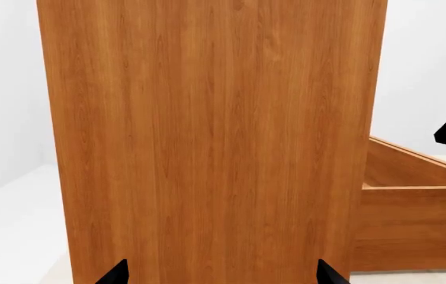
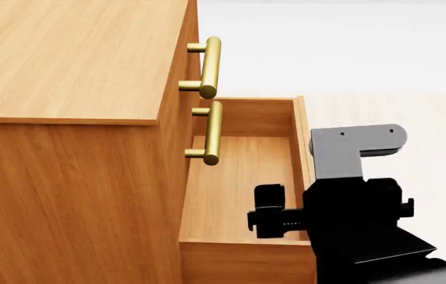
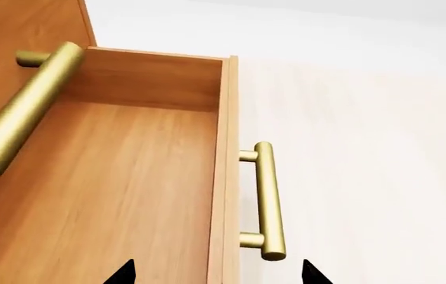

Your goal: Put the bowl in the bottom drawer of the cabinet and close it.

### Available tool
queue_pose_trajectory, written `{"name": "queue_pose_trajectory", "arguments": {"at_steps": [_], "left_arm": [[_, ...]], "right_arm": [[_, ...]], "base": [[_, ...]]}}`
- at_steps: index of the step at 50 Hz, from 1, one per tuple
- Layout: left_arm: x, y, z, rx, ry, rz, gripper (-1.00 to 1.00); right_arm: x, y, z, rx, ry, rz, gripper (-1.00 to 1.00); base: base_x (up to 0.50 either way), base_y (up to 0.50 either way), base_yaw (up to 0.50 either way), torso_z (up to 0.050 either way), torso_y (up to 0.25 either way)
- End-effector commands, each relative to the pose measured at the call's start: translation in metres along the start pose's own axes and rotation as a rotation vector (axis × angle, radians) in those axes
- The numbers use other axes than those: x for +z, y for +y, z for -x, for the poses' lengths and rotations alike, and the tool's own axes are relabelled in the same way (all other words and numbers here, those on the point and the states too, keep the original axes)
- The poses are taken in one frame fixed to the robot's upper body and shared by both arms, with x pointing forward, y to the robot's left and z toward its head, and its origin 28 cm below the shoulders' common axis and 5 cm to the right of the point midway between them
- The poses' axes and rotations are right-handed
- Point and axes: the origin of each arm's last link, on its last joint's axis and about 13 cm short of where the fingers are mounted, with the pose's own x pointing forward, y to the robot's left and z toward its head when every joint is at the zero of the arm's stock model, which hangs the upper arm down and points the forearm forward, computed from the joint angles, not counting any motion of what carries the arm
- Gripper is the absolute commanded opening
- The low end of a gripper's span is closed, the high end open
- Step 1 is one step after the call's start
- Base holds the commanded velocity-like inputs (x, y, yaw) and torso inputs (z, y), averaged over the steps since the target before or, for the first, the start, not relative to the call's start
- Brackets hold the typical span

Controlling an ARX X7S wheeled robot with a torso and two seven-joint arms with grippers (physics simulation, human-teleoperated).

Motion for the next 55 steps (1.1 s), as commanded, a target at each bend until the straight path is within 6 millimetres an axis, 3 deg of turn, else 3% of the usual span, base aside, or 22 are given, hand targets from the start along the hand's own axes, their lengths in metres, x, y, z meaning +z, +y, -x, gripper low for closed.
{"name": "queue_pose_trajectory", "arguments": {"at_steps": [1, 36, 55], "left_arm": [[0.0, 0.0, 0.0, 0.0, -0.001, -0.001, 1.0], [-0.001, 0.0, 0.0, 0.0, -0.002, 0.013, 1.0], [0.001, 0.001, 0.001, 0.003, -0.004, 0.012, 1.0]], "right_arm": [[0.002, -0.001, -0.007, 0.004, 0.066, -0.004, 1.0], [-0.007, -0.006, -0.032, 0.016, 0.212, -0.03, 1.0], [-0.012, -0.017, -0.037, -0.074, 0.173, -0.037, 1.0]], "base": [[0.0, 0.0, 0.0, 0.0, 0.0], [0.0, 0.0, 0.0, 0.0, 0.0], [0.0, 0.0, 0.0, 0.0, 0.0]]}}
